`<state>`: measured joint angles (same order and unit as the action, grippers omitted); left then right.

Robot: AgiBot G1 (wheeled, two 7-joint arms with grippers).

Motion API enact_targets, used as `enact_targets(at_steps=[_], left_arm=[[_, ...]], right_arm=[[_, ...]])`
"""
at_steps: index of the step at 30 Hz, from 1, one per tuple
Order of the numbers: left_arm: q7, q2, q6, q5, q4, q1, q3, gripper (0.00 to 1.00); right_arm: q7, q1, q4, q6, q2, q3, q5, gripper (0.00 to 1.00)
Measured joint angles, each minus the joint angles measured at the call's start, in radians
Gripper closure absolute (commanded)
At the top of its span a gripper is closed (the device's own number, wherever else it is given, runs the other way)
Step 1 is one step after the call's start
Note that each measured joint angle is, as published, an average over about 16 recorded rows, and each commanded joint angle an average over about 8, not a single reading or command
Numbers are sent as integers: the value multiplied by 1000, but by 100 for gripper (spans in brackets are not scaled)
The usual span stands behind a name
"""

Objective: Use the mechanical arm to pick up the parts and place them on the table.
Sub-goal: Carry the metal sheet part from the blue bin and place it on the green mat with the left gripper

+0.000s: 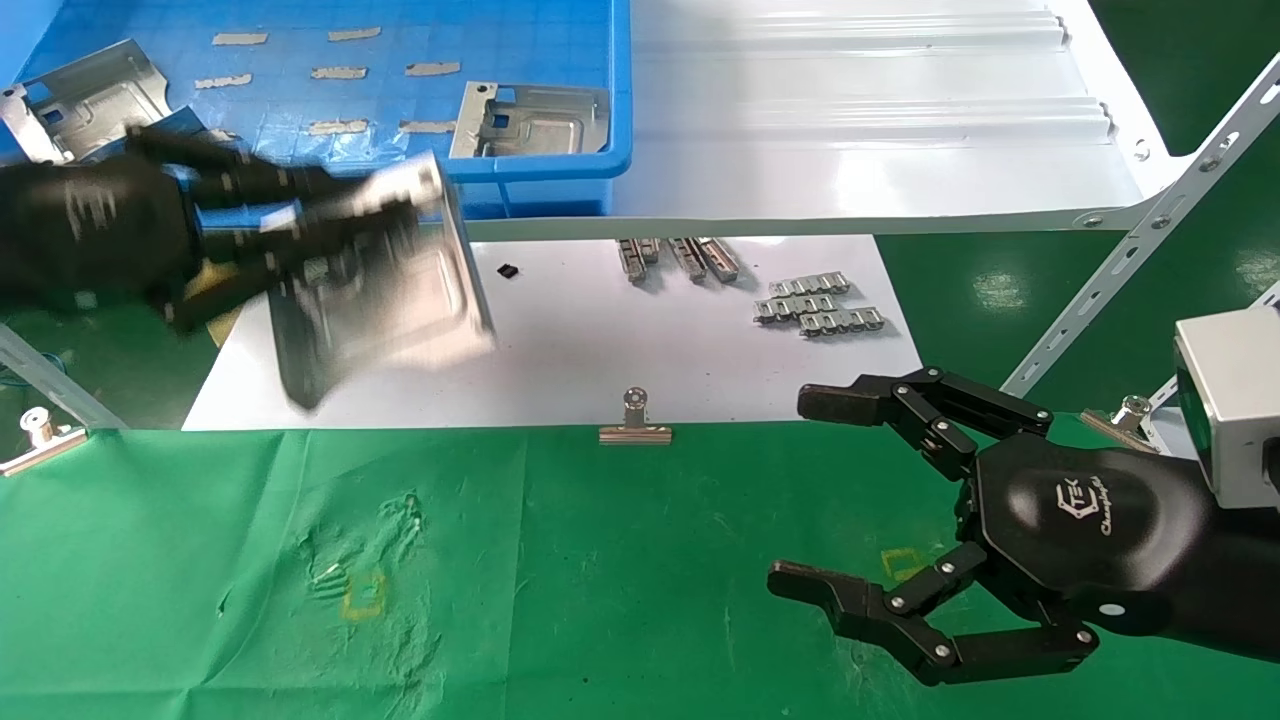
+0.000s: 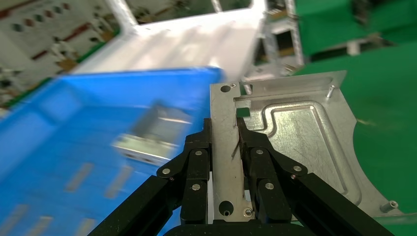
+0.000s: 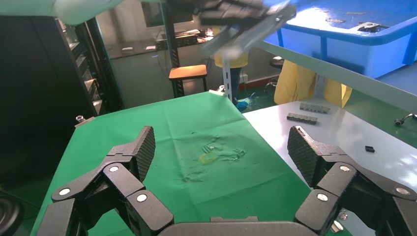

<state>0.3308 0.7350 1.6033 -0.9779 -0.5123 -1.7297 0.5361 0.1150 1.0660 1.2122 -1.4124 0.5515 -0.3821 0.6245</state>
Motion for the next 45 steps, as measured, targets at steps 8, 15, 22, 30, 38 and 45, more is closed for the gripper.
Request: enact_targets(at_steps=[8,15,22,30,38,45], left_arm=[[132,-49,-17,16,-74,91,117,100],[329,-25,-28,-71,-17,112,203,100],[487,22,-30,-139,87,114,261,100],[581,71,-38,-169,220,100,299,11],[640,106,-39,-186,319,74,317,0],[621,116,-26,-172,373,52,317,0]], right_arm=[[0,0,0,0,0,0,0,0],[0,0,0,0,0,0,0,0],[0,0,0,0,0,0,0,0],[0,0,0,0,0,0,0,0],[0,0,0,0,0,0,0,0],[0,0,0,0,0,0,0,0]])
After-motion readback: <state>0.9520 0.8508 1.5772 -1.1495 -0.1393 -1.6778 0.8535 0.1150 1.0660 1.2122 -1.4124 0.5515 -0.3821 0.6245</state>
